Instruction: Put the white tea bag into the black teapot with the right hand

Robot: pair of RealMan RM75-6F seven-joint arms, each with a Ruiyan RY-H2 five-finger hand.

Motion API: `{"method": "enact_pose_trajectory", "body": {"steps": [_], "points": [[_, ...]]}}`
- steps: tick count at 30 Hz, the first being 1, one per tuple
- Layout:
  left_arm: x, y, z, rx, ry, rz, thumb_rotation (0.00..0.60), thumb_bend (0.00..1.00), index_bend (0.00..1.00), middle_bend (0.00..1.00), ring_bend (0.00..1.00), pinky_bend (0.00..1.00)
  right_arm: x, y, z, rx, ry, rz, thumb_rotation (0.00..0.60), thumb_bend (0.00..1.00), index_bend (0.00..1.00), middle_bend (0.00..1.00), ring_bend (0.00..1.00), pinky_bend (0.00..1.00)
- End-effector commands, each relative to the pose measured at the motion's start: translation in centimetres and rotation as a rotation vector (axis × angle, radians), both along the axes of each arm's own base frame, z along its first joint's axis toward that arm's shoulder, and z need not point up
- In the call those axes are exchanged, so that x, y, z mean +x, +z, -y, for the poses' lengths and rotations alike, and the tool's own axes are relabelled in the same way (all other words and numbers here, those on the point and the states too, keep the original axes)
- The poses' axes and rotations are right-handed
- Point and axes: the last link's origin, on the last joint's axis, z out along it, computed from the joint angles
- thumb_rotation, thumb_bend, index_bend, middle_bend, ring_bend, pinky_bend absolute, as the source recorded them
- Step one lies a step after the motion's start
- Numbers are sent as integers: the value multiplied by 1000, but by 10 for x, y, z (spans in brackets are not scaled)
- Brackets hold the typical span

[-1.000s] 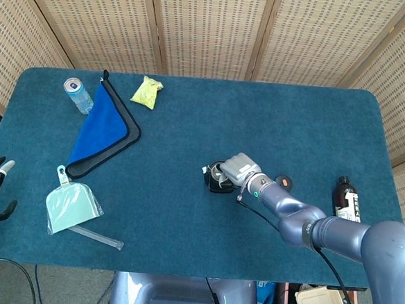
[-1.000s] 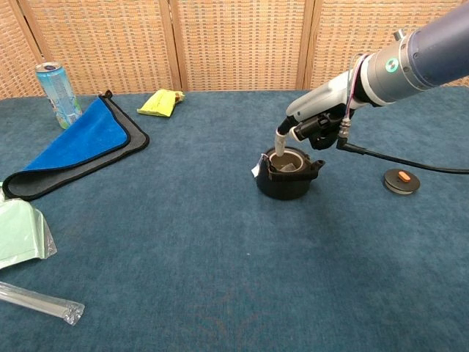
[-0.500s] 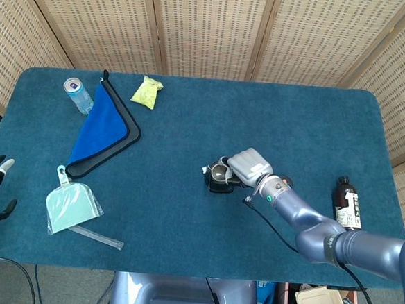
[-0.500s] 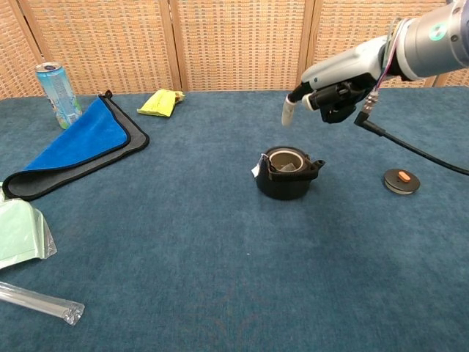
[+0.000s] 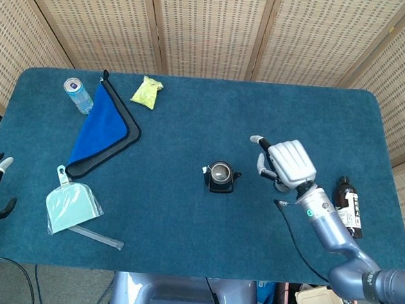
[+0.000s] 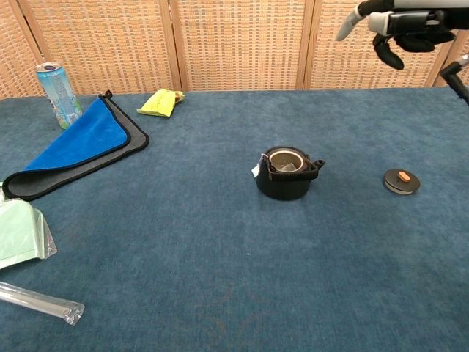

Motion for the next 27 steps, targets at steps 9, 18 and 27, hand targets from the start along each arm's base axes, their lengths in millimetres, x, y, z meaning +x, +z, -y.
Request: {"method": "enact_pose_trajectory", "body": {"steps": [9,18,27], "points": [[5,4,2,35,-22,18,600,383,5,0,0,0,-54,8,-49,-176,-95,51,0,580,132,296,286,377],[9,2,4,28,-26,31,600,379,0,0,0,0,-86,7,-76,-227,-165,59,0,426,0,31,13,201],[11,0,8,27,-14,13,600,377,0,0,0,0,-112,7,-97,-276,-240,15,0,343,0,0,0,148]]}}
